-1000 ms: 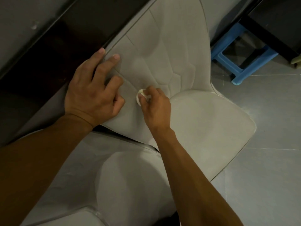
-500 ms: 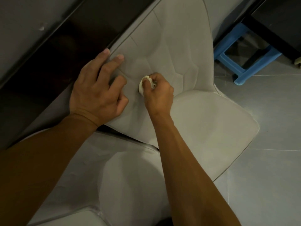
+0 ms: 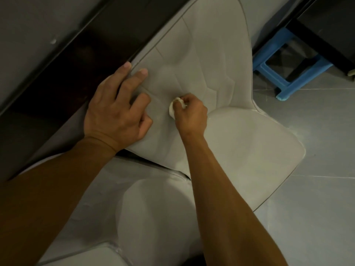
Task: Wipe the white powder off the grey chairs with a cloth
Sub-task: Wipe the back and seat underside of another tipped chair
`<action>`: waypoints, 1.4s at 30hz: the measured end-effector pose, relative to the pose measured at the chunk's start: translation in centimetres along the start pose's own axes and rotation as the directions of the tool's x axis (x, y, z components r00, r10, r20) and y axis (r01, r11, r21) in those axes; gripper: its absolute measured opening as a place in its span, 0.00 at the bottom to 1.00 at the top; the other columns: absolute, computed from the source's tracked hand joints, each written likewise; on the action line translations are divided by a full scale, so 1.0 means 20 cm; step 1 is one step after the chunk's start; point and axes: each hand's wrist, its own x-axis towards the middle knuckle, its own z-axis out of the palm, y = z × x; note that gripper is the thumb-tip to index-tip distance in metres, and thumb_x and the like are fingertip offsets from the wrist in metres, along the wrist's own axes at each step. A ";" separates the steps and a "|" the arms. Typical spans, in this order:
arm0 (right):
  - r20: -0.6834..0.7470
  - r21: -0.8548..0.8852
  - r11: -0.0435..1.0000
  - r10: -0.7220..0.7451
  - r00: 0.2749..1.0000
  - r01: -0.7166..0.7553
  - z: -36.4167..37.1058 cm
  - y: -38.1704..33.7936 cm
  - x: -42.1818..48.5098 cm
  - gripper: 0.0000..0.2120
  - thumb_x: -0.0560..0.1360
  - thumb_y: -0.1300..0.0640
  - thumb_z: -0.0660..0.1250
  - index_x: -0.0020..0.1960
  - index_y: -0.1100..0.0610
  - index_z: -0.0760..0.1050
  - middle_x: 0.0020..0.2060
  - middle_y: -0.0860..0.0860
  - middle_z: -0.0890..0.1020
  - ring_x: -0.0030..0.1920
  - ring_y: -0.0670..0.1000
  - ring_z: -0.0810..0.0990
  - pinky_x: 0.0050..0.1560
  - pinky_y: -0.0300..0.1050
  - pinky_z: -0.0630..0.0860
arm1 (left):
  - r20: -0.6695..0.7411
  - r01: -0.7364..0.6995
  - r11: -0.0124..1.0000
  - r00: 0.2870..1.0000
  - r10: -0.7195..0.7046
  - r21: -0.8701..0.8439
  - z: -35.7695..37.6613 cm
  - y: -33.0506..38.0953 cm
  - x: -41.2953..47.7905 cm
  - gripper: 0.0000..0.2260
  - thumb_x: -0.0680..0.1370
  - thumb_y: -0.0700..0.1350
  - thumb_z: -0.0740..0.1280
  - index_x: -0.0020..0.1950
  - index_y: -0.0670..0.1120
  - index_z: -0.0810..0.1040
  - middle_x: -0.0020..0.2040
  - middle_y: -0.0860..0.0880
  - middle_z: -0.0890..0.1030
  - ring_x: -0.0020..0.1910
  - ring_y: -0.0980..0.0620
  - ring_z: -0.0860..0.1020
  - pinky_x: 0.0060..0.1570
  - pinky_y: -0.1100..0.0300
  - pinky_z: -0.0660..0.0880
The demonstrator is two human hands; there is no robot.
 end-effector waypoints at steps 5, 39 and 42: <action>-0.036 0.115 0.993 -0.029 0.999 0.033 -0.08 0.01 -0.08 0.07 0.78 0.50 0.69 0.50 0.53 0.80 0.45 0.48 0.84 0.47 0.49 0.81 0.45 0.40 0.71 | 0.007 0.005 1.000 1.000 -0.005 0.000 -0.01 0.00 0.00 0.07 0.76 0.44 0.63 0.47 0.41 0.76 0.68 0.37 0.77 0.72 0.36 0.68 0.63 0.42 0.71; -0.169 0.144 0.989 0.011 0.986 0.014 -0.20 -0.21 -0.01 0.08 0.74 0.45 0.71 0.45 0.49 0.79 0.41 0.48 0.84 0.44 0.50 0.82 0.49 0.53 0.80 | 0.022 -0.010 0.999 1.000 0.011 -0.031 0.00 0.00 -0.01 0.08 0.76 0.45 0.62 0.48 0.42 0.77 0.70 0.38 0.74 0.72 0.36 0.66 0.64 0.41 0.70; -0.226 0.275 0.949 -0.090 0.970 0.152 -0.21 -0.24 -0.07 0.06 0.75 0.48 0.72 0.45 0.50 0.79 0.38 0.44 0.82 0.41 0.45 0.81 0.47 0.49 0.80 | 0.028 -0.012 1.000 1.000 0.013 -0.028 0.01 -0.01 -0.02 0.08 0.77 0.46 0.62 0.48 0.42 0.76 0.70 0.38 0.73 0.73 0.35 0.66 0.63 0.40 0.70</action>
